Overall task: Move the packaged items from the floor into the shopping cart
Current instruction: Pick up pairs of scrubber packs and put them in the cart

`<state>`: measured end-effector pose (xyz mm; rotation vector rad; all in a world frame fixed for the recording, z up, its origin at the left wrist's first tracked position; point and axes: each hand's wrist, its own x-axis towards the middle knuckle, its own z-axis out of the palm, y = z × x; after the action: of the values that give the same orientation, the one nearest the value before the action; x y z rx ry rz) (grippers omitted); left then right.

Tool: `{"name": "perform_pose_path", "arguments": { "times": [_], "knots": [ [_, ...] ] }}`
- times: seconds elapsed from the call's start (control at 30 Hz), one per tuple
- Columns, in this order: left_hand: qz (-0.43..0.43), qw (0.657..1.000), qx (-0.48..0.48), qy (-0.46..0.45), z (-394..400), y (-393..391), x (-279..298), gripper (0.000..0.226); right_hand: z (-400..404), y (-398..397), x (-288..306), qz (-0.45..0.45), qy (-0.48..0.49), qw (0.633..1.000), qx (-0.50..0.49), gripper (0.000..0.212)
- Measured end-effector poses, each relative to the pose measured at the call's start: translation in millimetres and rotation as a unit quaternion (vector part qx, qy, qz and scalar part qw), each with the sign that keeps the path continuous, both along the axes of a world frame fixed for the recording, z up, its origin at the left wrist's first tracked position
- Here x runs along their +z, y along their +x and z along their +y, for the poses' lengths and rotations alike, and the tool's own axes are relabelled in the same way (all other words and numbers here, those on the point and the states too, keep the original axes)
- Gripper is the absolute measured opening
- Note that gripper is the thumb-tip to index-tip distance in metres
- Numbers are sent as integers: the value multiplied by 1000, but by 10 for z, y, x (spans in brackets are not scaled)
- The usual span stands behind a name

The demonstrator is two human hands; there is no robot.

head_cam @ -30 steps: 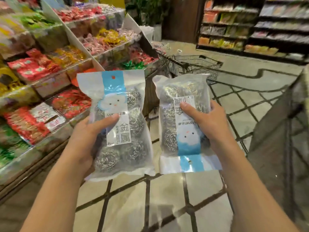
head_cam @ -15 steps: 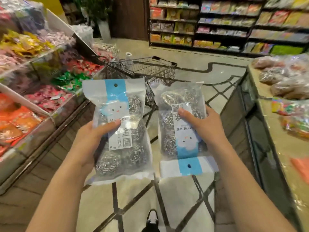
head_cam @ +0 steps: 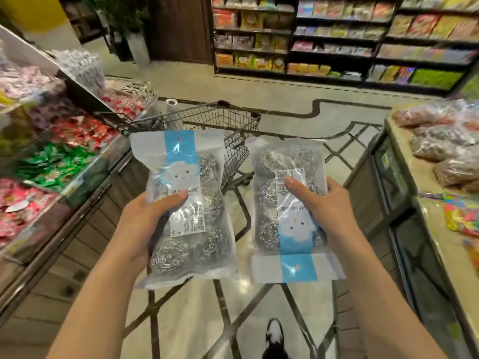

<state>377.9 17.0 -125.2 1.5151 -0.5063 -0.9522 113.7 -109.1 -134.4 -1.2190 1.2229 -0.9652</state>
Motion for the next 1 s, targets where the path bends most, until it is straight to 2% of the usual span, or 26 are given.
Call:
{"name": "perform_pose_path", "arguments": {
  "times": [0.2,0.33,0.47,0.63,1.0],
  "knots": [
    [-8,999,25,18,-1198,26,-131,61,-1368,97,-82,0,-1,1000,22,43],
    [6,998,50,22,-1897,16,-122,40,-2201,224,-46,0,11,998,54,48],
    [4,997,69,34,-2437,164,-101,50,-2905,411,5,-6,15,997,79,41],
    [19,994,106,33,-3054,425,-118,32,-3664,786,-74,-13,32,994,101,42],
    [56,987,147,14,-4286,1591,-495,30,-5096,2245,-413,41,22,987,155,47]
  ]
}}
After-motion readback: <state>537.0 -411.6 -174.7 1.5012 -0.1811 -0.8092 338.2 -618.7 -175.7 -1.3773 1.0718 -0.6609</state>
